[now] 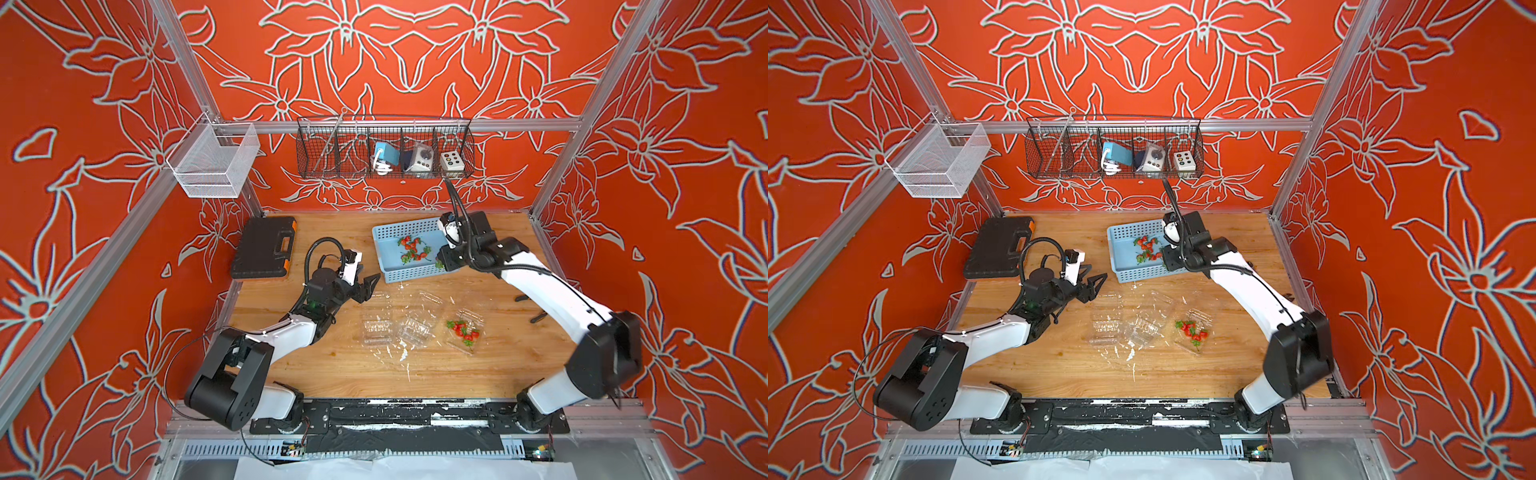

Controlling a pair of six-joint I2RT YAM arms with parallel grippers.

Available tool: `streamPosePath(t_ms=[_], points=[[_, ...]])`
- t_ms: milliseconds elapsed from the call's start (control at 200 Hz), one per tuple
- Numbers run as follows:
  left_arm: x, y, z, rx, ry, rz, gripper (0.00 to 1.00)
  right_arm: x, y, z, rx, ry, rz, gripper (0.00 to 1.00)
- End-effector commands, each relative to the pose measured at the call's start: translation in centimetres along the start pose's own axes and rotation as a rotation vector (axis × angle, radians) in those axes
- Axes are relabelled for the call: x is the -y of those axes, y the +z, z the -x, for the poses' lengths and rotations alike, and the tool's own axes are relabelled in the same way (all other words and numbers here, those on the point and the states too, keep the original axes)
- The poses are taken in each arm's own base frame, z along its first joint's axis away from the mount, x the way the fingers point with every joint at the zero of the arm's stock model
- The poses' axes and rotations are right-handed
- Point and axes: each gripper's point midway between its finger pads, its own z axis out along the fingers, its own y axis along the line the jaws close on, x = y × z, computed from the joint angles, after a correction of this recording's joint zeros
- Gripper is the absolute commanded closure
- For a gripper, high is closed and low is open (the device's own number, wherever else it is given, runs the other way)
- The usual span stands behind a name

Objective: Pack strawberries into containers
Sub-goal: Place the strawberry in the packing box.

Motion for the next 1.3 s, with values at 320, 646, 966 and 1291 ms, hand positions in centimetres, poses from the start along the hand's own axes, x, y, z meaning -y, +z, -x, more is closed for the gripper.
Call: streamPosePath(t_ms=[320, 646, 966, 1291], points=[[6.2, 2.1, 2.9, 0.053, 0.063, -0.139, 0.31, -1.7, -1.7, -16.9, -0.152, 0.182, -0.014, 0.84], [9.7, 4.4, 3.4, 0.028, 0.080, -0.206, 0.31, 0.0, -0.8, -22.1, -0.192, 0.266, -0.091, 0.74], [13.1, 8.0, 3.5, -0.003, 0.088, -0.282, 0.31, 0.9, -3.6, -20.9, -0.119, 0.244, -0.127, 0.57], [17.8, 12.8, 5.5, -0.008, 0.144, -0.430, 0.29, 1.9, -8.0, -17.0, 0.107, 0.376, -0.142, 0.57]])
